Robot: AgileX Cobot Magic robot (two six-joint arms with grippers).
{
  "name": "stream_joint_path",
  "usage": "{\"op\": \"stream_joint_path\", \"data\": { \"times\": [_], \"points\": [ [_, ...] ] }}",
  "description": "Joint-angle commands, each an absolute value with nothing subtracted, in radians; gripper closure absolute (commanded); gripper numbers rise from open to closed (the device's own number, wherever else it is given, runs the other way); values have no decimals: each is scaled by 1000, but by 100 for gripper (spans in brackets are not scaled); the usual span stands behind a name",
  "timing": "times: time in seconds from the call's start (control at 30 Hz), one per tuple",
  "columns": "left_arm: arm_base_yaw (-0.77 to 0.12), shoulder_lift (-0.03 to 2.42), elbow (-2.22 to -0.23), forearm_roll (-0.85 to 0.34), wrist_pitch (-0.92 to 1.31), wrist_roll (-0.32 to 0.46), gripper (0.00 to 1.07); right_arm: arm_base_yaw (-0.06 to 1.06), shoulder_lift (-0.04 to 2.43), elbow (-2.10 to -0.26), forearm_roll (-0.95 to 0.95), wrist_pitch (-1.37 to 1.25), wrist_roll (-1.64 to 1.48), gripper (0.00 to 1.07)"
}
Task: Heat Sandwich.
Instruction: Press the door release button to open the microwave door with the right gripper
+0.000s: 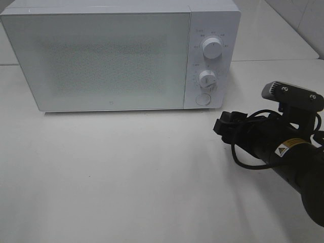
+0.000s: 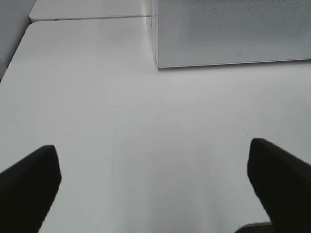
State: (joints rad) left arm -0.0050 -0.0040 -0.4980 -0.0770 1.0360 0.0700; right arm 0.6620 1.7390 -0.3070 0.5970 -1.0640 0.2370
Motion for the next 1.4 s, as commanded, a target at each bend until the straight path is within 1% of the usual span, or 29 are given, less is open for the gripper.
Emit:
{"op": "stream_joint_path", "data": {
  "times": [0.03, 0.07, 0.13, 0.17, 0.2, 0.23, 0.27, 0.3, 0.37, 0.4, 0.43, 0.47, 0.5, 0.53, 0.6, 0.63, 0.67, 0.7, 0.77, 1.2, 1.4],
  "points": [
    [-3, -26, -495, -80, 1031, 70, 6, 668, 1738, -315, 593, -1064, 467, 39],
    [-3, -26, -495, -80, 1031, 70, 6, 668, 1738, -315, 593, -1064, 467, 39],
    [-3, -26, -495, -80, 1031, 70, 6, 668, 1738, -315, 593, -1064, 603, 41],
    [-3, -26, -495, -80, 1031, 70, 6, 668, 1738, -315, 593, -1064, 756, 44],
    [-3, -26, -495, -80, 1031, 70, 6, 668, 1738, -315, 593, -1064, 842, 46],
    [-3, -26, -495, -80, 1031, 70, 6, 668, 1738, -315, 593, -1064, 842, 46],
    [-3, -26, -495, -80, 1031, 70, 6, 668, 1738, -315, 592, -1064, 926, 48],
    [-3, -26, -495, -80, 1031, 70, 6, 668, 1738, -315, 592, -1062, 1079, 53],
    [-3, -26, -495, -80, 1031, 70, 6, 668, 1738, -315, 592, -1062, 1193, 59],
    [-3, -26, -495, -80, 1031, 70, 6, 668, 1738, -315, 592, -1062, 1193, 59],
    [-3, -26, -495, -80, 1031, 70, 6, 668, 1738, -315, 592, -1062, 1248, 62],
    [-3, -26, -495, -80, 1031, 70, 6, 668, 1738, -315, 592, -1062, 1321, 70],
    [-3, -26, -495, -80, 1031, 70, 6, 668, 1738, -315, 592, -1062, 1353, 75],
    [-3, -26, -495, -80, 1031, 70, 6, 668, 1738, -315, 592, -1062, 1353, 75],
    [-3, -26, -495, -80, 1031, 70, 6, 668, 1738, -315, 597, -1062, 1396, 85],
    [-3, -26, -495, -80, 1031, 70, 6, 668, 1738, -316, 612, -1060, 1411, 94],
    [-3, -26, -495, -80, 1031, 70, 6, 668, 1738, -316, 615, -1057, 1418, 98],
    [-3, -26, -495, -80, 1031, 70, 6, 668, 1738, -316, 615, -1057, 1418, 98],
    [-3, -26, -495, -80, 1031, 70, 6, 668, 1738, -316, 615, -1055, 1421, 107],
    [-3, -26, -495, -80, 1031, 70, 6, 668, 1738, -317, 615, -1035, 1423, 107],
    [-3, -26, -495, -80, 1031, 70, 6, 661, 1738, -367, 605, -967, 1416, 107]
  ]
}}
